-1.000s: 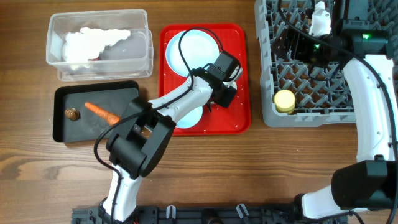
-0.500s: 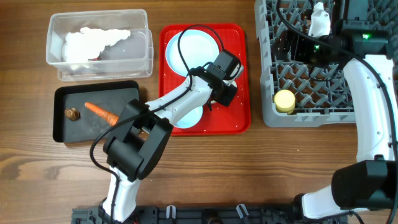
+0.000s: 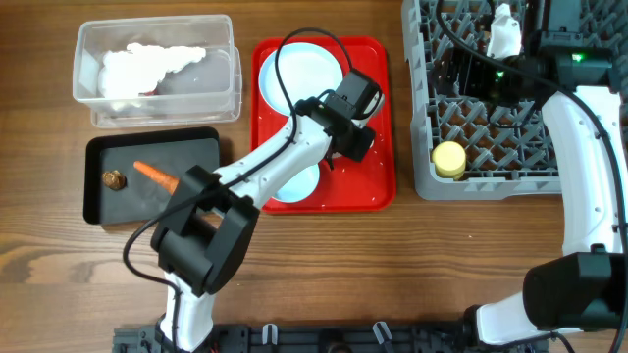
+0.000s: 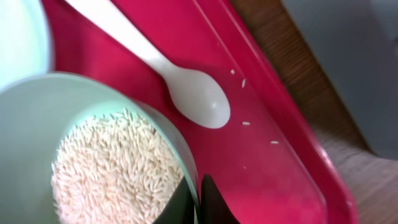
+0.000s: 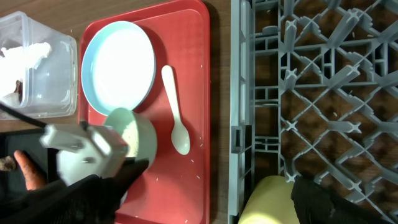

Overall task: Sort waste into correct bins and load items into the dishwasher rack
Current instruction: 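Grasp the green rice bowl rim with the left gripper and lift, then carry the green bowl left and tip the rice onto the black tray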

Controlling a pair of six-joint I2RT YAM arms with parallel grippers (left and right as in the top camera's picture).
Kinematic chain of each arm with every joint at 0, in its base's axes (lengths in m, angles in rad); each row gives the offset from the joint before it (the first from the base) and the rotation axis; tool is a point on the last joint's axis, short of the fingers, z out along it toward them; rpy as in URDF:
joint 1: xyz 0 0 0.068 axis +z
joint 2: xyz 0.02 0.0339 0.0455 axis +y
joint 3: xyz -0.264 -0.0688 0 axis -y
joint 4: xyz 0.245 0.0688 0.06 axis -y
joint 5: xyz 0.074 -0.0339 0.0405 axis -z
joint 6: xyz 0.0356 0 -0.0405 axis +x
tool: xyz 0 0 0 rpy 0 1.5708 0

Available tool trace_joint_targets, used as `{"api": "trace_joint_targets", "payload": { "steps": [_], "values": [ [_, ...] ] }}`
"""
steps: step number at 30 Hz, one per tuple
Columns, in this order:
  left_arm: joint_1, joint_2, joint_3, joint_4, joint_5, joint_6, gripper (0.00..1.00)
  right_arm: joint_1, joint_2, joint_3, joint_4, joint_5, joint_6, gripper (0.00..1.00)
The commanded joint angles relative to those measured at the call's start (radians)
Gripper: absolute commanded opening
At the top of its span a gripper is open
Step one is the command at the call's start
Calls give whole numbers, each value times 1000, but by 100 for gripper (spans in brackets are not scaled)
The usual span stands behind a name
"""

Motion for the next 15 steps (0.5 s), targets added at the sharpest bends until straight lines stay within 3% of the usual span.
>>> {"api": "trace_joint_targets", "payload": {
  "steps": [1, 7, 11, 15],
  "values": [
    [-3, -93, 58, -24, 6, -31, 4, 2, 13, 8, -7, 10, -11, 100],
    [46, -258, 64, -113, 6, -187, 4, 2, 13, 8, -10, 10, -11, 100],
    [190, -375, 64, -303, 6, -335, 4, 2, 13, 8, -10, 9, -11, 100],
    [369, -388, 61, -496, 27, -349, 4, 2, 13, 8, -10, 9, -11, 99]
  ]
}}
